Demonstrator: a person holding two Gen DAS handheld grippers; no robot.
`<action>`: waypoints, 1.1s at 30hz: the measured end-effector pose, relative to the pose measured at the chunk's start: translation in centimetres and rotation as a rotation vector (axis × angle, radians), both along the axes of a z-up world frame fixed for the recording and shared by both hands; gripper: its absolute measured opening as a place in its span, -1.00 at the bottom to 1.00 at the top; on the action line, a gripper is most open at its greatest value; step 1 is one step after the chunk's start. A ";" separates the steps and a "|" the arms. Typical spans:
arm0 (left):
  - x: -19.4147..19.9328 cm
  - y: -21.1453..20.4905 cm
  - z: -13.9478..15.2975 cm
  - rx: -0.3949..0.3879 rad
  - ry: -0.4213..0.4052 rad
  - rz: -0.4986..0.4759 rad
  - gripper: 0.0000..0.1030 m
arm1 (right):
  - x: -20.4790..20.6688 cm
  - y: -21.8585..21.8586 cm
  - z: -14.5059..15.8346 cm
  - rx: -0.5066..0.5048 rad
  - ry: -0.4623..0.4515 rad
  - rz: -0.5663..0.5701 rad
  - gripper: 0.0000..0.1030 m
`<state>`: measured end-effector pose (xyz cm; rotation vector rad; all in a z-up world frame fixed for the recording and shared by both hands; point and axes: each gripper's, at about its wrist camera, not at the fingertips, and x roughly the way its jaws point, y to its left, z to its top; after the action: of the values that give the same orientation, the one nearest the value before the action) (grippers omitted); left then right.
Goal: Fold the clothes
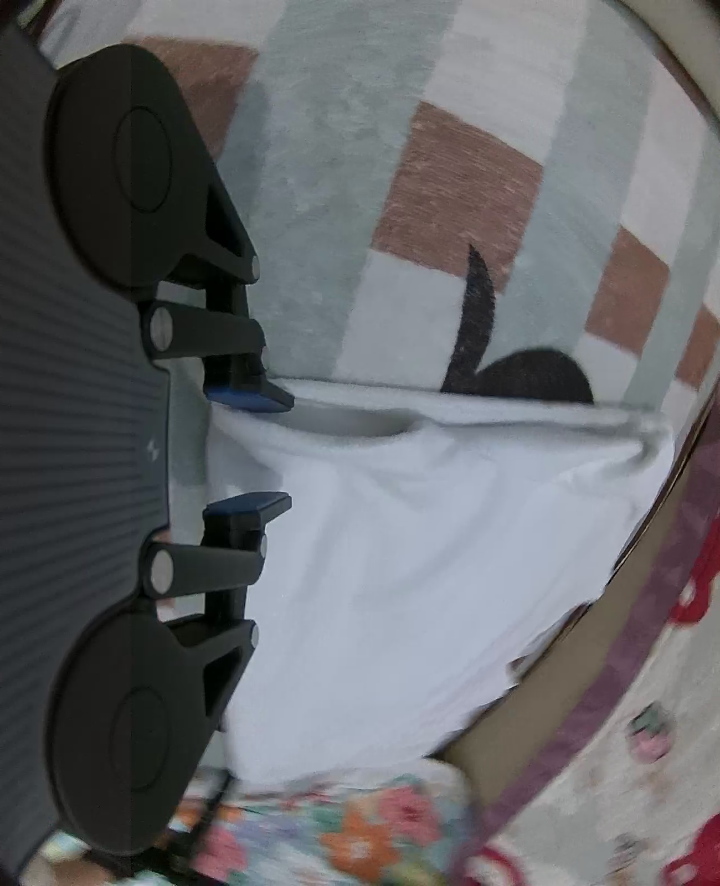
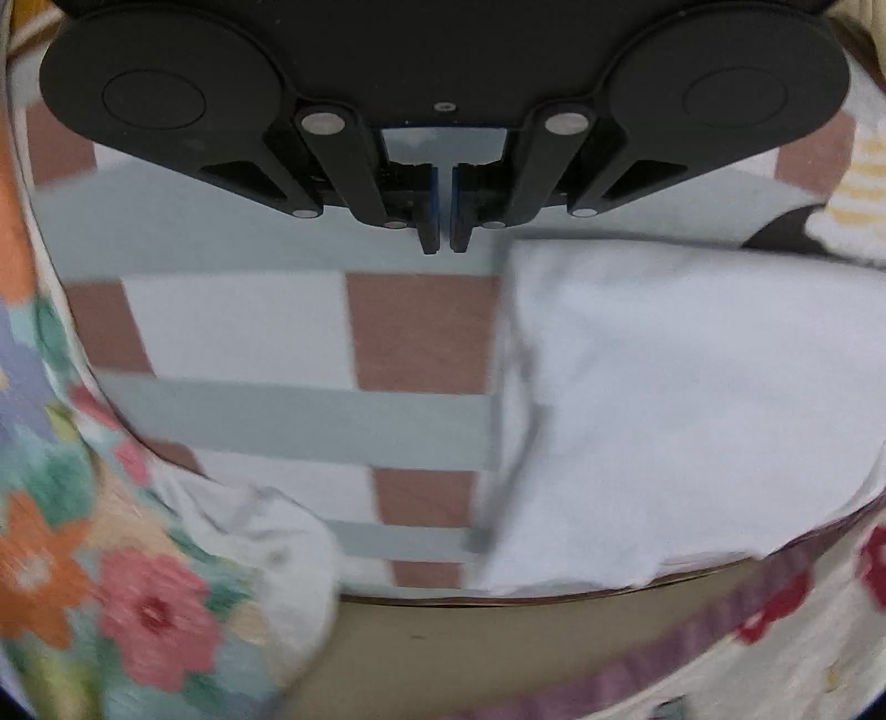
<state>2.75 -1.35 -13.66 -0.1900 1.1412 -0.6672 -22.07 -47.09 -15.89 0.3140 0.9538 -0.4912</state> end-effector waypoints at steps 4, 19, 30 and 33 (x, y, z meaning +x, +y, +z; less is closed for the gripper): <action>-0.2 -0.3 0.1 0.001 -0.021 0.004 -0.42 | -1.1 -1.4 2.4 0.147 -0.216 -0.197 -0.62; -1.7 2.6 0.6 -0.007 0.045 0.109 -0.89 | 8.6 6.6 5.1 0.132 -0.182 0.142 -0.15; -0.5 3.6 0.7 -0.161 -0.105 0.203 -0.73 | 10.7 1.0 3.7 0.121 -0.264 -0.140 0.10; -0.4 2.5 0.2 -0.155 -0.111 0.153 -0.73 | 11.1 -0.8 3.9 0.204 -0.376 -0.199 0.09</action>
<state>2.40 1.15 -13.44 -0.3645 0.9583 -0.6226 -10.97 -47.87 -11.97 0.6661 0.6084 -0.4952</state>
